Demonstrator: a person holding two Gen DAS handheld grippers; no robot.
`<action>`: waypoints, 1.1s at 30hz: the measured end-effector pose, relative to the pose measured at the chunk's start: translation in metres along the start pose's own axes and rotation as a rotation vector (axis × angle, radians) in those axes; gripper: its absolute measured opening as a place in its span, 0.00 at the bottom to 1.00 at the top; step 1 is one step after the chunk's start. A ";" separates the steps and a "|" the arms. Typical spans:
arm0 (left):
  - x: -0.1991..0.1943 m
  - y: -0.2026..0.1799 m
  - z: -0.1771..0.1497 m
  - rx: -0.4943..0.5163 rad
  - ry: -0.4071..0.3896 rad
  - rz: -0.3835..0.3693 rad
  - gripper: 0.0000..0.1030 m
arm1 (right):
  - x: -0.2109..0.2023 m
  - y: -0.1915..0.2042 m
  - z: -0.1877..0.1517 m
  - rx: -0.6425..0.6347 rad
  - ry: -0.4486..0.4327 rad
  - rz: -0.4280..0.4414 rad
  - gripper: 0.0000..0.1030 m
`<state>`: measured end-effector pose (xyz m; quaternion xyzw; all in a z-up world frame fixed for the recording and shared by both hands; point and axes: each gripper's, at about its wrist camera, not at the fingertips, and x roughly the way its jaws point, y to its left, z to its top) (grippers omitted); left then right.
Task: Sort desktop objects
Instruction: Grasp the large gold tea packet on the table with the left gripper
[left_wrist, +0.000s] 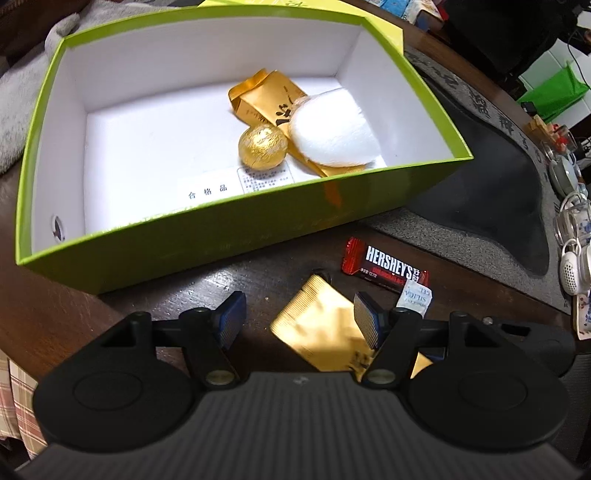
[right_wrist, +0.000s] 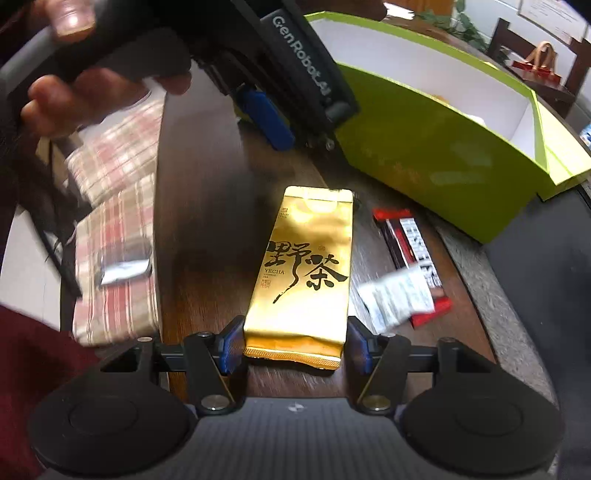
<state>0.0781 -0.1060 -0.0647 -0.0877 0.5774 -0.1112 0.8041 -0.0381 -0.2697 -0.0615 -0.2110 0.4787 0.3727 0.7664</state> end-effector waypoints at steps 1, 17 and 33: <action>0.003 0.001 0.000 -0.005 0.002 -0.002 0.64 | -0.002 -0.001 -0.003 -0.014 0.002 0.001 0.56; 0.019 0.001 -0.010 -0.104 0.023 -0.100 0.70 | -0.016 -0.026 -0.021 0.041 -0.111 0.073 0.56; 0.023 0.010 -0.019 -0.276 0.052 -0.210 0.60 | -0.024 -0.044 -0.026 0.191 -0.207 0.180 0.56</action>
